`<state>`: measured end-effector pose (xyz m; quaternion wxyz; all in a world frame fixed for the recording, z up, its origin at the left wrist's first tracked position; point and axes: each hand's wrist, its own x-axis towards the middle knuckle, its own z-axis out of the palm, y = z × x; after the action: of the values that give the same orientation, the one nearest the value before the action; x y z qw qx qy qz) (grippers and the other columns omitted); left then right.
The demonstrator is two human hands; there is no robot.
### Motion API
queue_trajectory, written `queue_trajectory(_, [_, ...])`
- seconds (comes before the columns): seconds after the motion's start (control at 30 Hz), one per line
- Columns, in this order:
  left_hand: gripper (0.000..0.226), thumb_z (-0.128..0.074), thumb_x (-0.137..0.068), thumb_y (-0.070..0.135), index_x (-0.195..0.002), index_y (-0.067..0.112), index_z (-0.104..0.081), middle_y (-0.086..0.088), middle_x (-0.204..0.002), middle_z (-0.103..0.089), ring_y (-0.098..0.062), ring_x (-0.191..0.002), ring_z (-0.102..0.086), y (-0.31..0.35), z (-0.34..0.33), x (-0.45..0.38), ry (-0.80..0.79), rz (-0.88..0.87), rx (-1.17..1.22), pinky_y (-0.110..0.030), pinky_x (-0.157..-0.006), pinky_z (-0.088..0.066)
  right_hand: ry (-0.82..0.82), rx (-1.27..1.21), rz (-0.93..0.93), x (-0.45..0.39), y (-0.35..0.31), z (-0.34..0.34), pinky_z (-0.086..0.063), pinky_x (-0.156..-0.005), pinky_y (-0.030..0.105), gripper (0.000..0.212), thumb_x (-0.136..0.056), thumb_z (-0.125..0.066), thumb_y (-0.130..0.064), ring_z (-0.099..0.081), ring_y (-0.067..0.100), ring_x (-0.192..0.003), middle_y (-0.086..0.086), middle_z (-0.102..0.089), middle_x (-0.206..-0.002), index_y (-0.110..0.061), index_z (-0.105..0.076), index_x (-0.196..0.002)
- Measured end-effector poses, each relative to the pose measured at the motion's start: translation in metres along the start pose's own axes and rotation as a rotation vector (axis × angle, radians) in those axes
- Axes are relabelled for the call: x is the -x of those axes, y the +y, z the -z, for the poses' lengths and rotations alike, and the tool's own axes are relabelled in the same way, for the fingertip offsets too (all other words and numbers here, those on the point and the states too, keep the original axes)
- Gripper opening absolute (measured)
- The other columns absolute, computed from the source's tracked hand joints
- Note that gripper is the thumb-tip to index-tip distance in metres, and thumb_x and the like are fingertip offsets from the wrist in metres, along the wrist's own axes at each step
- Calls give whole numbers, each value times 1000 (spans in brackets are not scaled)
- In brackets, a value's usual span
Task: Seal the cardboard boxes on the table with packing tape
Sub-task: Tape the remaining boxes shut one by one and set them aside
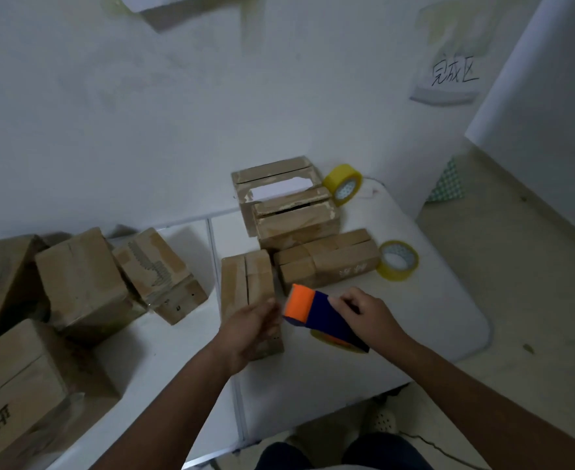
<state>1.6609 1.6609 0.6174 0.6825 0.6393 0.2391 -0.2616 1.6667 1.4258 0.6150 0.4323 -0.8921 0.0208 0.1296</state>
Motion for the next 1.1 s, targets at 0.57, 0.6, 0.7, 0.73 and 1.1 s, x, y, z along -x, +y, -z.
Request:
queue_trajectory(0.57, [21,-54,-100,19,-109,8,-71,-14,-90,-62,-16,-77,-59,-6,0,17,-15,11,35,-26,-70,-50,-48,59,88,10,-17,-4,-40,-60,17,28,-94,-49,-51,-61,6,-78,-7,-63,-84,-26,-54,-82])
queue_trajectory(0.6, [22,-54,-101,19,-109,8,-71,-16,-93,-65,-18,-80,-60,-9,0,18,19,-8,-4,-29,-72,-50,-64,95,98,10,-19,-4,-40,-60,17,32,-94,-47,-54,-60,5,-76,-6,-62,-83,-25,-55,-83])
queue_trajectory(0.7, [21,-54,-100,18,-105,8,-72,-15,-100,-72,-22,-88,-65,-13,-1,22,135,-82,-33,-31,-76,-53,-94,239,133,8,-29,-6,-42,-58,21,48,-92,-43,-63,-60,7,-72,-3,-63,-80,-19,-60,-84])
queue_trajectory(0.73, [20,-54,-100,17,-104,7,-72,-14,-98,-73,-21,-88,-66,-14,-1,24,155,-105,-15,-29,-75,-54,-91,281,150,6,-32,-7,-43,-59,23,50,-91,-43,-65,-60,9,-72,-1,-63,-80,-18,-61,-83])
queue_trajectory(1.1, [13,-58,-97,10,-99,4,-69,-15,-93,-71,-24,-91,-65,-29,75,44,402,-143,130,-26,-78,-50,-186,495,188,-11,-18,13,-45,-64,29,53,-86,-45,-70,-58,16,-72,0,-60,-76,-19,-58,-77])
